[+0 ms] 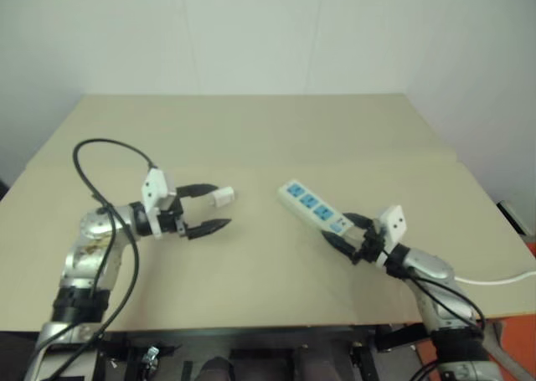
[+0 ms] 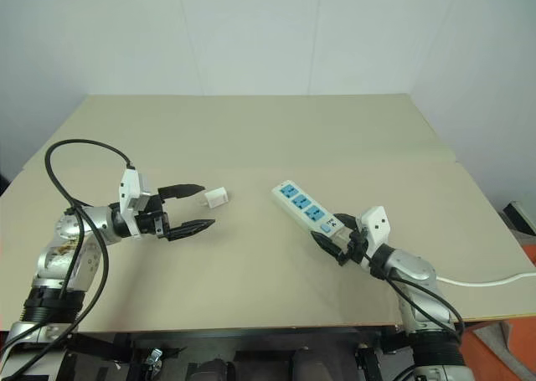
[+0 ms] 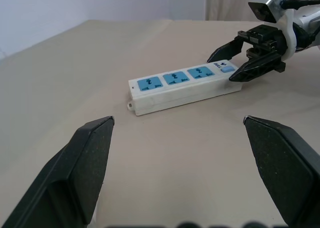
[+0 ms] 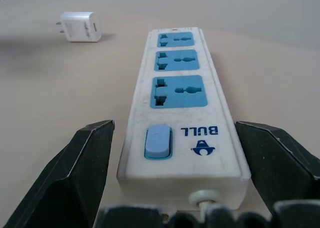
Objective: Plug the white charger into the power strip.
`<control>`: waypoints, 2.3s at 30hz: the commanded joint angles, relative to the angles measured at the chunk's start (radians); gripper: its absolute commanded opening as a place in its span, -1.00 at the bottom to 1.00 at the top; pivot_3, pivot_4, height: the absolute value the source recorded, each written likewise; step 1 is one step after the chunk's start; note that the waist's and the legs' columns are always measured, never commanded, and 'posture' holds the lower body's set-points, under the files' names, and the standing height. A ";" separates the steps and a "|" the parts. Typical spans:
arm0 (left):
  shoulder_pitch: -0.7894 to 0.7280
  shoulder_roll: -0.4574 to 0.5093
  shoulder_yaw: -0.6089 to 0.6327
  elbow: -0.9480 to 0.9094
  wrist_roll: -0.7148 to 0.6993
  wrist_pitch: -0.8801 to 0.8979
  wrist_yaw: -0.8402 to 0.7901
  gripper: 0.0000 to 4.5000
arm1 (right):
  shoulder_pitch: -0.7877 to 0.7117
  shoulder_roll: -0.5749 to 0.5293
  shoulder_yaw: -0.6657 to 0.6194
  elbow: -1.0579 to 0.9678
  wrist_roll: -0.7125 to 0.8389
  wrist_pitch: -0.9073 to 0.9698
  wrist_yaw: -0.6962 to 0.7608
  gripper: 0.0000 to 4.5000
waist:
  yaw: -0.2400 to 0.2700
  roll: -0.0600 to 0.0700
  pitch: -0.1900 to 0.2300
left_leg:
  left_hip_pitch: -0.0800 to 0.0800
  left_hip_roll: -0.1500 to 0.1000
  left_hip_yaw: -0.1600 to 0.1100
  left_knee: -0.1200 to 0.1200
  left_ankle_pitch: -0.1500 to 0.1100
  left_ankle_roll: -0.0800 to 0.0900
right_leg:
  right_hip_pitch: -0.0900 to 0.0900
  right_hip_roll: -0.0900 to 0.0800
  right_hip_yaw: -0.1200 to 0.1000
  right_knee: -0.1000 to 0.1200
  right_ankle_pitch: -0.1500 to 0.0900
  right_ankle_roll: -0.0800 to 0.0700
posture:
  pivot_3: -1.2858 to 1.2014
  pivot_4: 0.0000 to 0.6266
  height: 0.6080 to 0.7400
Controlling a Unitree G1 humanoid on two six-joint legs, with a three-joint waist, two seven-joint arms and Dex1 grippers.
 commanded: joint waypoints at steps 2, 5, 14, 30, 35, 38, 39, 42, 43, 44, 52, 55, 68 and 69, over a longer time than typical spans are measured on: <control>0.005 0.008 0.029 -0.051 -0.024 0.001 0.011 1.00 | -0.012 0.011 0.001 0.010 -0.005 -0.027 -0.005 0.98 | 0.000 0.000 0.000 | 0.000 0.000 0.000 0.000 0.000 0.000 | 0.000 0.000 0.000 0.000 0.000 0.000 | 0.03 -0.52 1.00; 0.006 0.008 0.030 -0.052 -0.023 0.001 0.014 1.00 | -0.014 0.022 0.008 0.045 -0.034 -0.069 -0.022 0.98 | 0.000 0.000 0.000 | 0.000 0.000 0.000 0.000 0.000 0.000 | 0.000 0.000 0.000 0.000 0.000 0.000 | 0.03 -0.52 1.00; -0.015 0.003 0.033 -0.039 -0.030 0.011 0.024 1.00 | -0.022 0.068 -0.038 0.116 -0.013 -0.129 -0.053 0.74 | -0.006 0.000 0.000 | 0.001 0.000 0.000 0.000 0.000 0.000 | 0.001 0.000 0.000 0.000 0.000 0.000 | 0.03 -0.52 1.00; -0.209 0.059 0.051 0.099 -0.028 0.030 0.010 1.00 | 0.082 -0.224 -0.050 -0.071 0.141 -0.106 0.365 0.53 | 0.013 0.000 0.000 | 0.000 -0.001 0.000 0.000 0.000 0.000 | 0.001 0.000 0.000 -0.001 -0.002 0.003 | 0.03 -0.52 1.00; -0.470 0.042 -0.081 0.231 0.184 0.065 0.163 1.00 | 0.012 -0.244 0.061 -0.137 0.168 -0.038 0.520 0.53 | 0.009 -0.001 0.000 | 0.001 0.000 0.000 0.000 0.000 0.000 | 0.001 0.001 0.000 -0.001 -0.003 0.007 | 0.03 -0.52 1.00; -0.650 0.035 -0.152 0.382 0.247 0.101 0.113 1.00 | -0.042 -0.189 0.140 -0.113 0.127 -0.053 0.542 0.53 | 0.006 -0.001 0.000 | 0.000 0.000 -0.001 0.001 0.000 0.000 | 0.001 0.001 0.000 -0.001 -0.003 0.006 | 0.03 -0.52 1.00; -0.718 0.032 -0.194 0.457 0.278 0.114 0.058 1.00 | -0.067 -0.166 0.167 -0.093 0.108 -0.061 0.543 0.53 | 0.005 -0.001 0.001 | -0.001 -0.001 -0.001 0.001 0.000 0.000 | 0.000 0.001 0.000 -0.001 -0.002 0.005 | 0.03 -0.52 1.00; -0.906 -0.001 -0.343 0.710 0.427 0.128 -0.048 1.00 | -0.152 -0.094 0.231 -0.013 0.055 -0.076 0.539 0.53 | 0.002 -0.001 0.001 | -0.003 -0.002 -0.001 0.002 0.000 0.000 | -0.001 0.001 -0.001 -0.001 -0.001 0.003 | 0.03 -0.52 1.00; -0.959 -0.023 -0.396 0.791 0.488 0.130 -0.053 1.00 | -0.184 -0.071 0.250 0.019 0.038 -0.069 0.535 0.53 | 0.001 -0.001 0.001 | -0.003 -0.002 -0.001 0.002 0.000 0.000 | -0.001 0.001 -0.001 -0.001 -0.002 0.004 | 0.03 -0.52 1.00; -1.005 -0.050 -0.440 0.867 0.543 0.118 -0.054 1.00 | -0.215 -0.049 0.268 0.056 0.013 -0.082 0.529 0.53 | 0.001 -0.001 0.002 | -0.003 -0.002 -0.001 0.002 0.000 0.000 | -0.001 0.001 -0.001 -0.001 -0.002 0.005 | 0.03 -0.52 1.00; -1.144 -0.213 -0.581 1.174 0.757 0.056 -0.141 1.00 | -0.333 0.032 0.319 0.232 -0.107 -0.106 0.470 0.53 | -0.011 -0.001 0.003 | -0.006 -0.003 -0.002 0.001 0.000 0.000 | -0.004 0.000 0.000 0.000 -0.001 0.002 | 0.03 -0.52 1.00; -1.154 -0.267 -0.583 1.217 0.798 0.071 -0.083 1.00 | -0.326 0.048 0.319 0.222 -0.117 -0.106 0.457 0.53 | -0.010 -0.001 0.003 | -0.005 -0.003 -0.002 0.001 0.000 0.000 | -0.004 0.000 0.000 0.001 -0.001 0.002 | 0.03 -0.52 1.00; -1.104 -0.385 -0.558 1.270 0.897 0.194 0.120 1.00 | -0.221 0.067 0.335 0.092 -0.157 -0.079 0.357 0.53 | -0.014 -0.001 0.003 | -0.004 -0.004 -0.003 0.001 0.000 0.000 | -0.004 0.000 0.000 0.004 -0.005 0.009 | 0.03 -0.52 1.00; -1.097 -0.388 -0.556 1.271 0.901 0.202 0.137 1.00 | -0.215 0.065 0.336 0.083 -0.159 -0.077 0.350 0.53 | -0.014 -0.001 0.003 | -0.004 -0.004 -0.002 0.001 0.000 0.000 | -0.004 0.000 0.000 0.003 -0.005 0.009 | 0.03 -0.52 1.00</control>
